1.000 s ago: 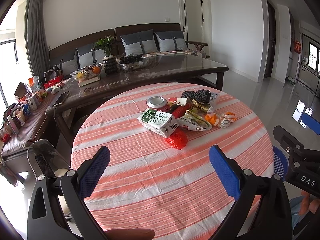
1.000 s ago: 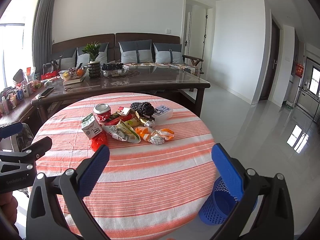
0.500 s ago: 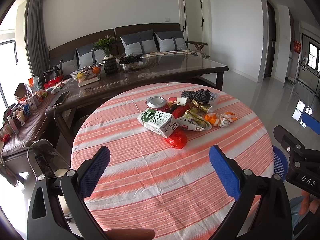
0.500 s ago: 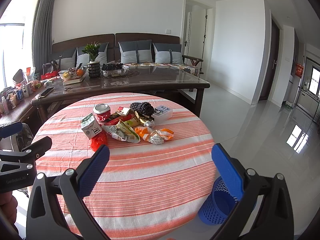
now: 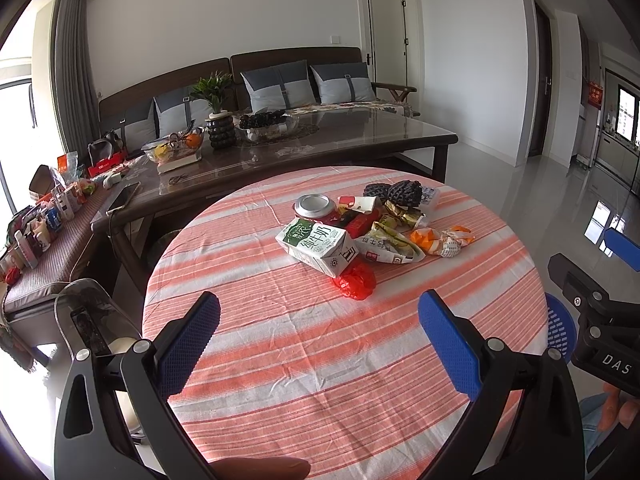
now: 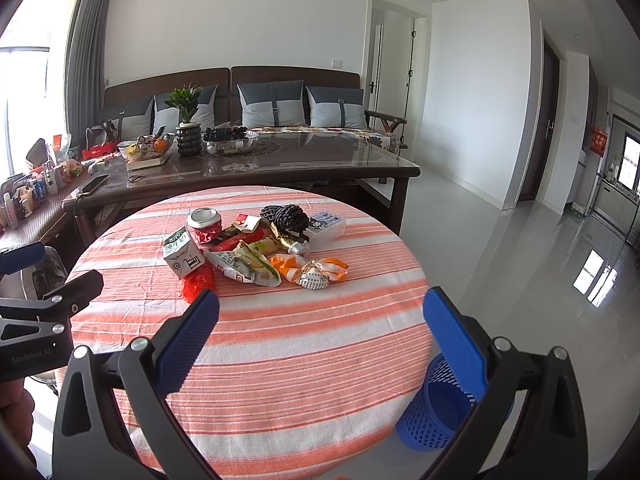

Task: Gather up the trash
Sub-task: 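Grasp the green-and-white milk carton with the left gripper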

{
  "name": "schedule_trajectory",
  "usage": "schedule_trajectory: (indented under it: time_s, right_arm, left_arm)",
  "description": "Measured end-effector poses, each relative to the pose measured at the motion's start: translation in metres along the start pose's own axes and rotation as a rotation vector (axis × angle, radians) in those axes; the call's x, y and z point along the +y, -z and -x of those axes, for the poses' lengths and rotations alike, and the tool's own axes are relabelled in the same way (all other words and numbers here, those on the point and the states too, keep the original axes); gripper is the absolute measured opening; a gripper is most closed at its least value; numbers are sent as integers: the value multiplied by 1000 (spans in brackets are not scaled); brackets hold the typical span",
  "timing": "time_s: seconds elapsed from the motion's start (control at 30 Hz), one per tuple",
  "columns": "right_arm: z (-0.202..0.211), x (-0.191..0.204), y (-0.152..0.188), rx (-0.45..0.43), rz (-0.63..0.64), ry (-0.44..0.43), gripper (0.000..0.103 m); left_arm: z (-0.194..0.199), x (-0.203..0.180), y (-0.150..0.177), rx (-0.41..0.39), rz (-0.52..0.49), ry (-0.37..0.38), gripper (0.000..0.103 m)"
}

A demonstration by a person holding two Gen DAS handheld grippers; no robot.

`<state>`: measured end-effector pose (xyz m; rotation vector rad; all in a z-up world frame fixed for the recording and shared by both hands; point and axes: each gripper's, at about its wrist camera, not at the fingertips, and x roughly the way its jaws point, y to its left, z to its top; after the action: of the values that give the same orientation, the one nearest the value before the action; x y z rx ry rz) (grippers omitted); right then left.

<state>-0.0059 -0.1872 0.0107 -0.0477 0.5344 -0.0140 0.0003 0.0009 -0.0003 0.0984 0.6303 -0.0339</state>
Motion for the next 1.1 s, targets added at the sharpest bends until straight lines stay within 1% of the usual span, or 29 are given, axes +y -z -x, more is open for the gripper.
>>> schedule_trajectory:
  time_s: [0.2, 0.37, 0.5, 0.57, 0.67, 0.77, 0.8, 0.83, 0.9, 0.93, 1.0, 1.1]
  right_arm:
    - [-1, 0, 1, 4, 2, 0, 98]
    - [-5, 0, 2, 12, 2, -5, 98]
    - [-12, 1, 6, 21, 0, -8, 98]
    - [-15, 1, 8, 27, 1, -12, 98]
    - [-22, 2, 12, 39, 4, -18, 98]
    - [-29, 3, 17, 54, 7, -23, 98]
    - [-30, 4, 19, 57, 7, -25, 98]
    - [-32, 3, 20, 61, 6, -27, 98]
    - [-36, 2, 23, 67, 3, -29, 98]
    - [-39, 2, 24, 72, 1, -30, 98]
    - [-43, 0, 26, 79, -3, -33, 98]
    - [-46, 0, 29, 88, -5, -39, 98]
  left_arm:
    - [2, 3, -5, 5, 4, -5, 98]
    - [-13, 12, 0, 31, 12, -22, 98]
    - [-28, 16, 2, 61, 43, -31, 98]
    - [-39, 18, 4, 71, 48, -19, 98]
    - [-55, 22, 7, 118, 71, 10, 98]
    - [-69, 20, 10, 154, 39, -5, 98]
    - [-73, 19, 9, 166, 41, 2, 98]
    - [-76, 21, 6, 166, 53, 15, 98]
    - [-84, 25, -2, 157, 82, 5, 98]
    - [-90, 27, -10, 161, 95, 12, 98]
    - [-105, 31, -28, 166, 125, 51, 98]
    - [-140, 35, -58, 183, 158, 92, 98]
